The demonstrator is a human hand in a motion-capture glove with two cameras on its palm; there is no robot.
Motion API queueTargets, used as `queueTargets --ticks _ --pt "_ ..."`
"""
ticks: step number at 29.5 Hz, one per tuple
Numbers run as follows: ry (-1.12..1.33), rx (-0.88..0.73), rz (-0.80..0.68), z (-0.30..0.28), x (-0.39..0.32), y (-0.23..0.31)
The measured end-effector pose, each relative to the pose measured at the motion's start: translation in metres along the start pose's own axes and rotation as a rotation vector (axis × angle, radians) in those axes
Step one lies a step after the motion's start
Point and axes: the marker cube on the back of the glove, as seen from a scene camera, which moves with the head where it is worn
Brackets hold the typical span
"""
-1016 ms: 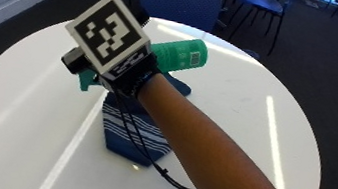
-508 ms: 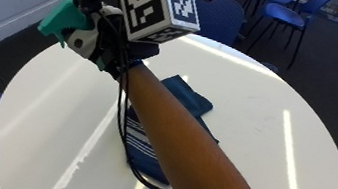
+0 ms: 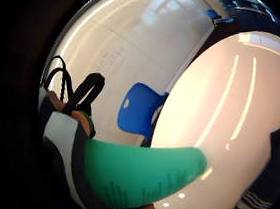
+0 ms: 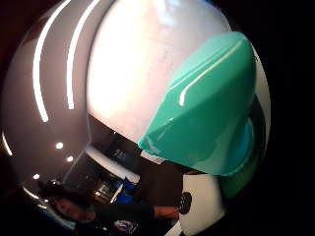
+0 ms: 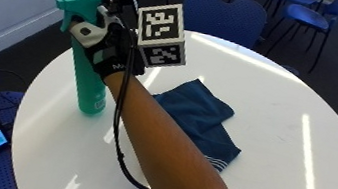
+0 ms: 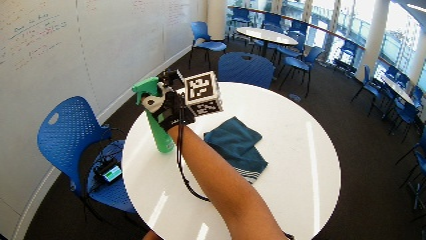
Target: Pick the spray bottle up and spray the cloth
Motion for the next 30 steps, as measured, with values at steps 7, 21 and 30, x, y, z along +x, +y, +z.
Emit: queueTargets --ticks 7,21,30 --pt "0.027 -0.015 0.013 0.009 0.001 0.001" --pt "0.017 0.010 -0.012 0.011 -0.034 -0.024" --pt "0.011 0.017 -0.008 -0.002 -0.041 -0.035"
